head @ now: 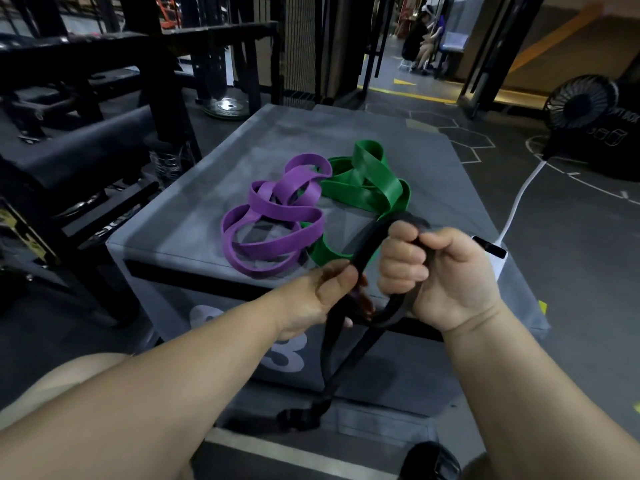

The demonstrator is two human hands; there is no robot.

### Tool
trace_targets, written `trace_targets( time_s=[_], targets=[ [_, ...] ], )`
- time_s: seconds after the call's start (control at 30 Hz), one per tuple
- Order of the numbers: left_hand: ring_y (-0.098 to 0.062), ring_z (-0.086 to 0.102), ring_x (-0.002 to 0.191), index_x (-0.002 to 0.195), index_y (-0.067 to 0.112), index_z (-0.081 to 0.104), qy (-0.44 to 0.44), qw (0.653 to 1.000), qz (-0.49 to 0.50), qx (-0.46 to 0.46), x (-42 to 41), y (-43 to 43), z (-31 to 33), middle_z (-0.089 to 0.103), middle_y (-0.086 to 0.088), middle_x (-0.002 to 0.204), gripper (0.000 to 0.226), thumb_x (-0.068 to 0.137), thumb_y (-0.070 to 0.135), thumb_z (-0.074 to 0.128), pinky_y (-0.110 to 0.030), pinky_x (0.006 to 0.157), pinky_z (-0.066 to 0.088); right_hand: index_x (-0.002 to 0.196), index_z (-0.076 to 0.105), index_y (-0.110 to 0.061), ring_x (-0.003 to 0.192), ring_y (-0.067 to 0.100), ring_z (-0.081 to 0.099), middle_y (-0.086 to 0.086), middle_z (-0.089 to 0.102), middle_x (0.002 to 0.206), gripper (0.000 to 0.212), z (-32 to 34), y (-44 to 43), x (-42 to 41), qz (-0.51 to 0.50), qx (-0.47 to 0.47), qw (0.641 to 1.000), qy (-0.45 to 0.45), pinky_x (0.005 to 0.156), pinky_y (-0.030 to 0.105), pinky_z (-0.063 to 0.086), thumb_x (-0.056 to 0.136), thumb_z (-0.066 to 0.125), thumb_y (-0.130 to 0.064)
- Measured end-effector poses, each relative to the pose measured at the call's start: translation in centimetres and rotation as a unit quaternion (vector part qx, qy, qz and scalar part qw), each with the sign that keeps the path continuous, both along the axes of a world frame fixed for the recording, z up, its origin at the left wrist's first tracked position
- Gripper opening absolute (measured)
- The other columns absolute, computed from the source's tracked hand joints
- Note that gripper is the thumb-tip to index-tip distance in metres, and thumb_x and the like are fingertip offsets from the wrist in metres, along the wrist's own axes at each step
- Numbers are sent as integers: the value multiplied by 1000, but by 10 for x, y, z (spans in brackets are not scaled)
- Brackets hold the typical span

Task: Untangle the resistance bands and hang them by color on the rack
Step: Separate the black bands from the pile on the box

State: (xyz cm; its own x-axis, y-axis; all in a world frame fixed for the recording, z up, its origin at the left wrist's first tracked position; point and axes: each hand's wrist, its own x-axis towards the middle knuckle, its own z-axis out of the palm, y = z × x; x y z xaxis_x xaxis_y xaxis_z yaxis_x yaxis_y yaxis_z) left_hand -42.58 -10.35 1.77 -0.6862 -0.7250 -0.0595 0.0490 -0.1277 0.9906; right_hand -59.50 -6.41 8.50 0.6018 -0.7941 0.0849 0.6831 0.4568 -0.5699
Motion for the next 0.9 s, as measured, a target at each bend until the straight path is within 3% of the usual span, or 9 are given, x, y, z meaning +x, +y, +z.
trace_targets(
  time_s=[0.07,0.13,0.23,0.33,0.4,0.5,0.67,0.77,0.9],
  targets=[
    [-1,60,55,97,10,48,-39,999,-11,4,-5,5,-2,62,9,62,31,97,41,47,-14,54,48,97,56,-2,64,19,47,9,55,77,14,3,-1,-6,-54,2,998,-21,69,33,42,89,45,-7],
    [0,59,54,97,8,49,-71,997,-4,6,-7,6,-3,63,10,57,34,101,38,35,-13,57,47,97,57,-4,67,21,54,7,56,76,12,3,-3,-12,-94,1,995,-33,74,34,46,92,48,-9],
    [-9,66,84,98,17,59,-120,992,-39,5,-2,6,-2,70,7,83,58,83,70,43,-24,86,52,97,57,-9,70,19,58,2,56,73,11,4,-3,-17,-145,2,989,-38,91,48,49,95,55,-19],
    [-10,61,104,105,22,56,-217,973,-68,-25,3,3,-7,66,4,105,36,87,53,60,-37,105,44,92,52,-15,65,14,58,-4,51,69,12,6,-1,-15,-229,-13,973,-21,88,55,52,93,52,-28],
    [-11,58,111,114,23,53,-293,949,-84,-84,1,2,-10,64,5,115,31,88,36,66,-34,105,43,90,49,-18,60,10,54,-6,47,69,9,7,-1,-15,-287,-22,958,0,81,49,56,92,46,-27],
    [-17,61,99,112,23,49,-381,909,-34,-166,-3,3,-14,65,1,106,32,87,31,66,-32,90,49,95,47,-20,61,10,49,-5,46,75,7,5,-4,-16,-329,-38,944,20,76,40,55,90,47,-16],
    [-22,57,95,102,24,36,-363,896,66,-249,-6,7,-7,55,-2,105,26,88,21,58,-39,84,51,101,44,-18,61,13,45,-1,49,72,19,3,-8,-16,-429,-41,896,107,63,31,49,91,46,-2],
    [-23,52,103,107,16,46,-331,862,79,-375,-3,11,1,51,-3,112,21,89,18,56,-40,89,46,104,44,-18,60,13,45,0,48,73,21,1,-10,-12,-462,-33,869,173,63,31,45,98,39,2],
    [-19,56,96,101,17,63,-251,846,68,-466,-2,11,8,53,4,104,18,87,26,58,-39,82,49,107,44,-20,62,14,48,2,50,74,23,-9,-9,2,-449,-58,840,298,64,33,48,100,41,1]
  ],
)
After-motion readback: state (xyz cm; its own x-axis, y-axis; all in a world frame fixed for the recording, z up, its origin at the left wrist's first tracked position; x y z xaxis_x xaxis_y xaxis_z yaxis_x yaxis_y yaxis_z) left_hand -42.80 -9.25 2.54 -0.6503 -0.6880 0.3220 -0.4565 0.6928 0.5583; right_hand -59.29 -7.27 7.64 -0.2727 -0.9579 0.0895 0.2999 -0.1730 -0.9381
